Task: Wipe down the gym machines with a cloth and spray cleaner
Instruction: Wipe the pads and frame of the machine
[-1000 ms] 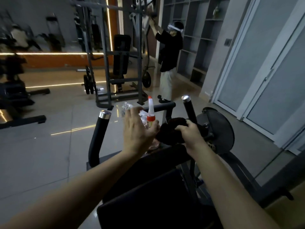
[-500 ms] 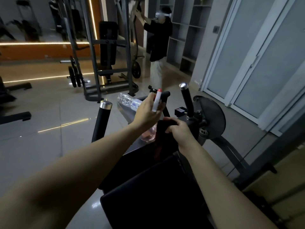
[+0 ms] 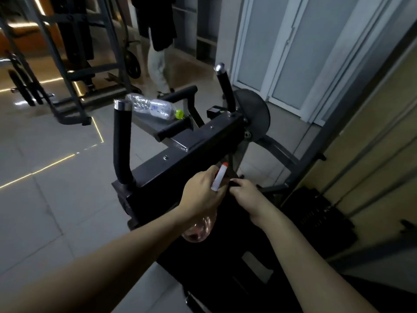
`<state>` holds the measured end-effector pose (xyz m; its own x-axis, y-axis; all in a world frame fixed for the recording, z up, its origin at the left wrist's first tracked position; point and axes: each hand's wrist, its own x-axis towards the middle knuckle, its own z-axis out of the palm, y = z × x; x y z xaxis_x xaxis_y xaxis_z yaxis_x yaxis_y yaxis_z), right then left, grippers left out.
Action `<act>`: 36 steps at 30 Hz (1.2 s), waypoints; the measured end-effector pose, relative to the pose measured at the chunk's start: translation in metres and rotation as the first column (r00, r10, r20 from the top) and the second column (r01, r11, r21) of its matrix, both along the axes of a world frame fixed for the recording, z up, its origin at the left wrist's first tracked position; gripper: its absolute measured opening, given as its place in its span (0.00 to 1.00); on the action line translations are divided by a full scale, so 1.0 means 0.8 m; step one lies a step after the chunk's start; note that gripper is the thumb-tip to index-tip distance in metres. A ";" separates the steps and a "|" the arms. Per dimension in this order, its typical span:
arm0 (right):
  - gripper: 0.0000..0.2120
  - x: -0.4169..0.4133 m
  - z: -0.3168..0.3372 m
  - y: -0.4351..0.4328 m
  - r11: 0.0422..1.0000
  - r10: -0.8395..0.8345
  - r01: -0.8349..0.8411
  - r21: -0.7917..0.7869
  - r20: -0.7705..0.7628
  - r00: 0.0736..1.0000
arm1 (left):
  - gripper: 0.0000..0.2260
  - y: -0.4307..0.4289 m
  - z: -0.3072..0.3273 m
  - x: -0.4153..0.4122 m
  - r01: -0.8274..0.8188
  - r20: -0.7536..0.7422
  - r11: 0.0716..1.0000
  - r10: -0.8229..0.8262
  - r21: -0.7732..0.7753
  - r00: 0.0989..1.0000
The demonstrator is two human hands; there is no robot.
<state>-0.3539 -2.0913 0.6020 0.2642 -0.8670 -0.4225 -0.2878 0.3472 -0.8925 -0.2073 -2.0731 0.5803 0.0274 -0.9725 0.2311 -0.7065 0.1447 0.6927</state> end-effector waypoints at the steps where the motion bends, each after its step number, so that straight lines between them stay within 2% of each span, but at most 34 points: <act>1: 0.11 -0.005 -0.018 0.012 0.999 -0.019 0.019 0.032 -0.016 1.000 | 0.11 0.007 -0.017 -0.005 -0.007 0.008 0.999 0.007 0.053 1.000; 4: 0.12 -0.015 -0.058 0.035 0.991 -0.071 0.079 0.111 -0.073 0.995 | 0.12 0.020 -0.054 -0.014 -0.058 -0.008 0.971 0.062 0.233 0.998; 7: 0.19 -0.017 -0.089 0.040 0.988 -0.131 0.140 0.069 -0.123 0.984 | 0.11 0.022 -0.083 -0.015 -0.100 -0.029 0.924 0.119 0.369 0.993; 10: 0.26 -0.013 -0.115 0.030 0.987 -0.141 0.146 0.060 -0.088 0.986 | 0.10 0.008 -0.110 -0.014 -0.144 -0.008 0.860 0.169 0.489 0.986; 13: 0.26 -0.006 -0.140 0.017 0.986 -0.101 0.107 0.128 -0.049 0.994 | 0.10 -0.010 -0.137 -0.014 -0.149 -0.006 0.806 0.186 0.574 0.983; 15: 0.22 -0.007 -0.162 -0.003 0.977 -0.087 0.091 0.192 -0.028 0.996 | 0.09 -0.032 -0.162 -0.019 -0.130 0.029 0.787 0.142 0.603 0.989; 17: 0.18 -0.012 -0.186 -0.026 0.968 -0.087 0.090 0.234 -0.023 0.996 | 0.11 -0.051 -0.184 -0.025 -0.191 0.047 0.753 0.208 0.630 0.977; 20: 0.17 -0.018 -0.218 -0.052 0.958 -0.095 0.099 0.269 -0.030 0.995 | 0.13 -0.072 -0.217 -0.037 -0.306 0.102 0.704 0.317 0.641 0.943; 25: 0.17 -0.022 -0.254 -0.077 0.962 -0.013 0.019 0.272 -0.025 1.000 | 0.12 -0.090 -0.254 -0.046 -0.379 0.139 0.652 0.389 0.657 0.911; 28: 0.18 -0.021 -0.263 -0.079 0.957 0.024 -0.022 0.291 -0.004 1.000 | 0.16 -0.087 -0.269 -0.042 -0.390 0.092 0.602 0.465 0.697 0.881; 31: 0.18 -0.013 -0.266 -0.070 0.946 0.079 -0.077 0.315 0.009 0.997 | 0.15 -0.073 -0.279 -0.031 -0.368 0.058 0.563 0.492 0.740 0.868; 36: 0.21 0.012 -0.269 -0.038 0.939 0.141 -0.143 0.313 0.028 0.990 | 0.12 -0.036 -0.283 -0.007 -0.380 0.038 0.582 0.512 0.719 0.858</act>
